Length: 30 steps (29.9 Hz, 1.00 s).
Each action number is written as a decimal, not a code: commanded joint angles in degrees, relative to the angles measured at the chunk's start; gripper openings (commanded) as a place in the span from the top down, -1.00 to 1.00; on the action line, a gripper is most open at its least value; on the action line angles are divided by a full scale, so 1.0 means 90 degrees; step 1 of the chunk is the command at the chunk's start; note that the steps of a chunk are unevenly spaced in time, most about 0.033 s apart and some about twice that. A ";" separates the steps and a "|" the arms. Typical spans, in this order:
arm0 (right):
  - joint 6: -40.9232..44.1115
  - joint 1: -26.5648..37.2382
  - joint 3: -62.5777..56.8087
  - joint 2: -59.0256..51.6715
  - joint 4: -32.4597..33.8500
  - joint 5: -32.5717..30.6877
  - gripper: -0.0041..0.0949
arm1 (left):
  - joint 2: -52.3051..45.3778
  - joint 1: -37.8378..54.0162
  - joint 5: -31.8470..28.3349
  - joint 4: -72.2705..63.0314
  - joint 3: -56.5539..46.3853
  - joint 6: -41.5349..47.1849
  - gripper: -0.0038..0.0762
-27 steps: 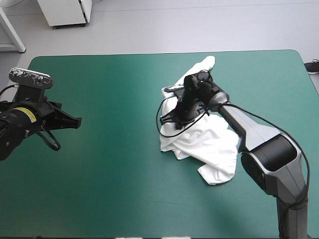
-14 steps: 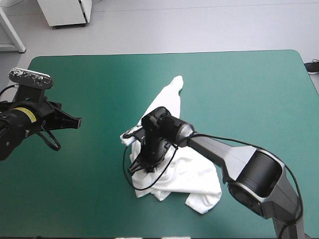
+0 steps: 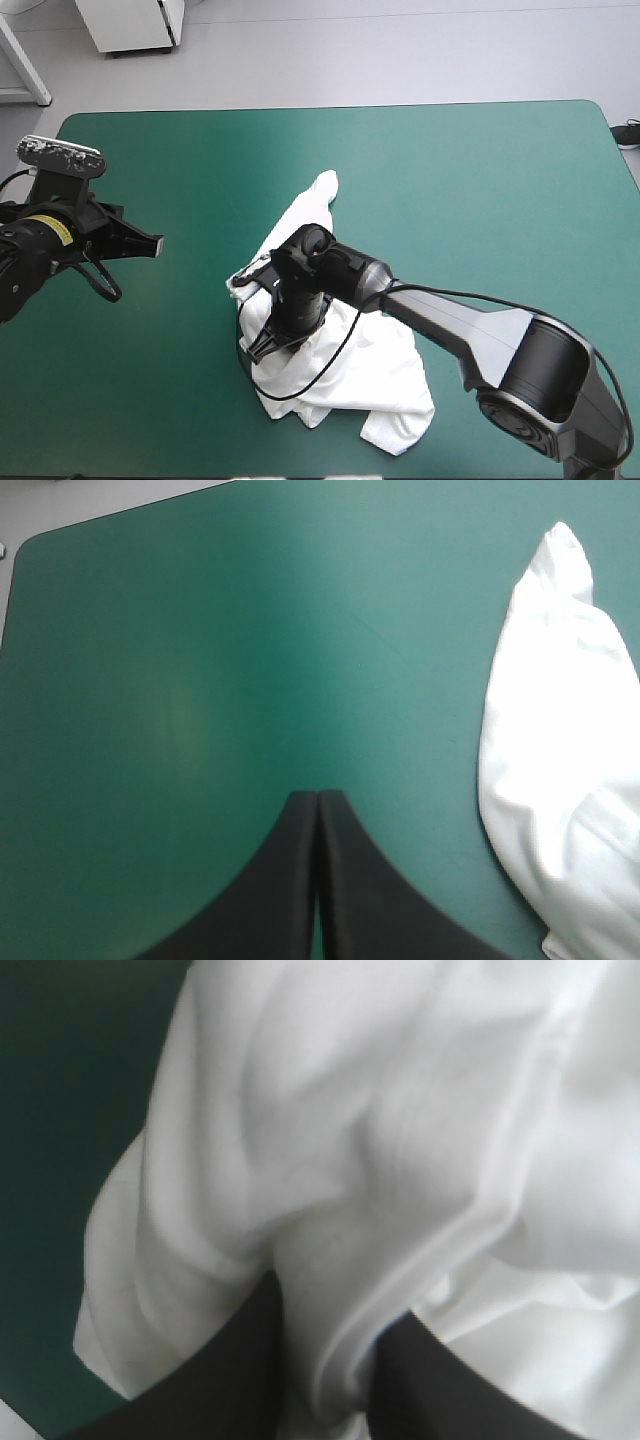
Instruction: Fold the cloth
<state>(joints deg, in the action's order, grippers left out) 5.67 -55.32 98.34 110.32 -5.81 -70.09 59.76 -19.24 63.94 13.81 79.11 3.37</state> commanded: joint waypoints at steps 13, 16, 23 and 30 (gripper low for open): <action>0.0396 0.0978 -0.0239 -0.2093 0.0770 -0.0171 -0.34 | 0.0054 -0.0001 -0.0621 -0.0077 0.0165 -0.0434 0.67; 0.0543 0.1132 -0.0795 -0.2543 0.0770 -0.0171 -0.34 | 0.0277 -0.0001 -0.0258 -0.0501 0.0179 -0.0911 0.22; 0.0978 0.1207 -0.2237 -0.3646 0.0645 -0.0171 -0.34 | 0.1266 -0.0001 -0.0056 -0.0896 0.0546 -0.1115 -0.37; 0.1381 0.1207 -0.3470 -0.4410 0.0275 -0.0171 -0.34 | 0.2632 -0.0001 -0.0141 -0.1534 0.1180 -0.1420 -0.22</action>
<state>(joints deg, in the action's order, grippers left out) 17.11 -44.90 68.89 74.29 -1.74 -70.95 81.45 -19.24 66.27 2.96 86.36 -8.85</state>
